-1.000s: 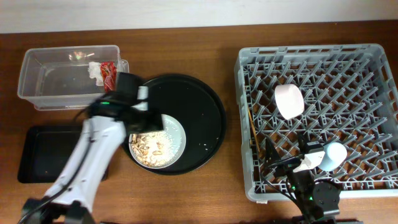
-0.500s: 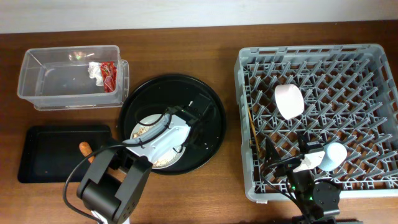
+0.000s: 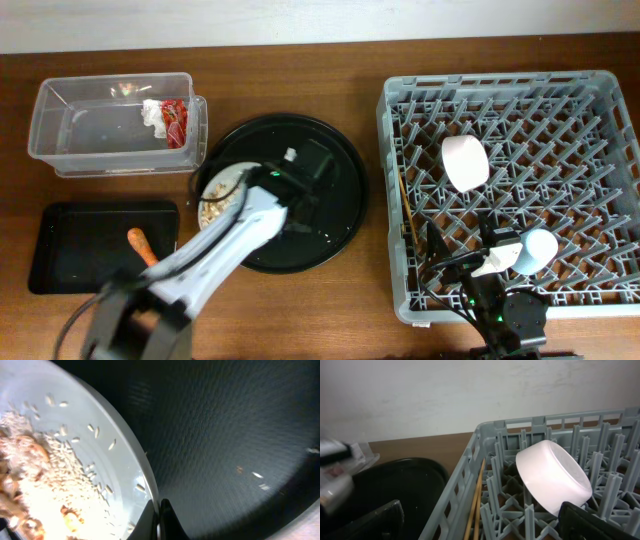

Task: Sort waste into correct bins and load items into the dishwasher rack
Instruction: 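Grasp the rim of the white plate with the left gripper, then tip the white plate over the flat black tray to dump scraps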

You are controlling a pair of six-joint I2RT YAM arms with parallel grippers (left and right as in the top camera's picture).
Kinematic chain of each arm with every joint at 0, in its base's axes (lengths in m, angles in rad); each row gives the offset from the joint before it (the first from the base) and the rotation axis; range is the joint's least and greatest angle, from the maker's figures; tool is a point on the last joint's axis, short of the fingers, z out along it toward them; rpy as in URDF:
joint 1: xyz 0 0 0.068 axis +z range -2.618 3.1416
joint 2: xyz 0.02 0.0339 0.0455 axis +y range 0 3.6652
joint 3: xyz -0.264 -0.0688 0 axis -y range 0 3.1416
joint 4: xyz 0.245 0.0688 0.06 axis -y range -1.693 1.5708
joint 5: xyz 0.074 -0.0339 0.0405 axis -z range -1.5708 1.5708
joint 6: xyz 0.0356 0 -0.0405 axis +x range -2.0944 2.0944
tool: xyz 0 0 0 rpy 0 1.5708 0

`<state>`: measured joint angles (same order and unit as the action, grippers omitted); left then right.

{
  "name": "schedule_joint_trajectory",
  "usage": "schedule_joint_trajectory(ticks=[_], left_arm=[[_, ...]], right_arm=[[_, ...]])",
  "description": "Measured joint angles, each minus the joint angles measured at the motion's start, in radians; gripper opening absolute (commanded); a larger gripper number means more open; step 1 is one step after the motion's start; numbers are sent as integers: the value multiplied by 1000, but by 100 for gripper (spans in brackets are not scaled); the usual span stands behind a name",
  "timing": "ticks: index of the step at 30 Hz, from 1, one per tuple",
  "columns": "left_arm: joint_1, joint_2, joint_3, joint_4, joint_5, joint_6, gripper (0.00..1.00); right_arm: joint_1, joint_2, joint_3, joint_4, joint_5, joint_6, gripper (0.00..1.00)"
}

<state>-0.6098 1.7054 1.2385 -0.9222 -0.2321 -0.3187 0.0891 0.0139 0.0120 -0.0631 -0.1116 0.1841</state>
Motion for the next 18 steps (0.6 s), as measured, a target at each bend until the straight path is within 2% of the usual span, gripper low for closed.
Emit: schedule_joint_trajectory(ticks=[4,6,12,18], left_arm=[[162,-210,10,-66,84,-19,0],[251,-240,10,-101,98,-20,0],[587,-248,10,-140,254,-23,0],[781,-248,10,-93,353,-10,0]], right_arm=[[0,0,0,0,0,0,98],[0,0,0,0,0,0,98],[0,0,0,0,0,0,98],[0,0,0,0,0,0,98]])
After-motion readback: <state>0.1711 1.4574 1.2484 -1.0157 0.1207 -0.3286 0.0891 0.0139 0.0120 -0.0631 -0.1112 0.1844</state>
